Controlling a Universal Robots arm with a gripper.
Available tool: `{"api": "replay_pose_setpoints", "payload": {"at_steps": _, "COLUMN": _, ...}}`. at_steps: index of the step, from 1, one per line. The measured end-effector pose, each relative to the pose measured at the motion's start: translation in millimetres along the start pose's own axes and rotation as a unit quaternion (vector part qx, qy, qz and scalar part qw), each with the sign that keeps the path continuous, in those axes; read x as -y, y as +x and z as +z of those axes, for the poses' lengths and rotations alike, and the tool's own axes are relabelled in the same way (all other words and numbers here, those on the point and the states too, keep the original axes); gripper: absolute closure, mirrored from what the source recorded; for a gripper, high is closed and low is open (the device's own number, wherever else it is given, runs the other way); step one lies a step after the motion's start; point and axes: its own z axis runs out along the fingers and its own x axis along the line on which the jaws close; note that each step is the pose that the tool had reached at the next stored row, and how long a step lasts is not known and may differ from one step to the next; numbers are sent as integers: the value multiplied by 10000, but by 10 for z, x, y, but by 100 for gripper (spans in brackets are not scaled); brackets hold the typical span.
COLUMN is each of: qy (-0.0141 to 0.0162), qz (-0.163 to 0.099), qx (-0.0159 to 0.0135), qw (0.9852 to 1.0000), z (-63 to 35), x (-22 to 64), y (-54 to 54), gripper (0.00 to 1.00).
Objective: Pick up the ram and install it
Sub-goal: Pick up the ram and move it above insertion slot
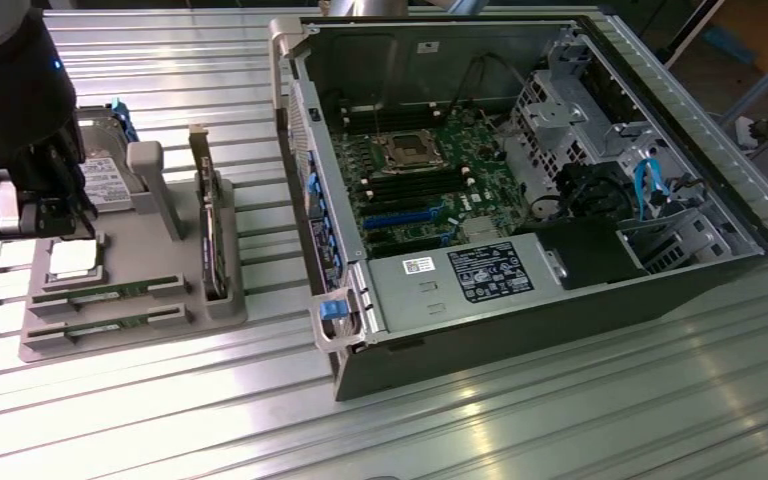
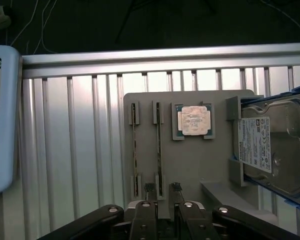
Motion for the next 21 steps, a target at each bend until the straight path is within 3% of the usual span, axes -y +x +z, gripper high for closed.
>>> {"api": "replay_pose_setpoints", "payload": {"at_steps": 21, "qy": 1, "qz": 0, "qx": 0, "qw": 10000, "z": 0, "x": 5, "y": 104, "gripper": 76}}
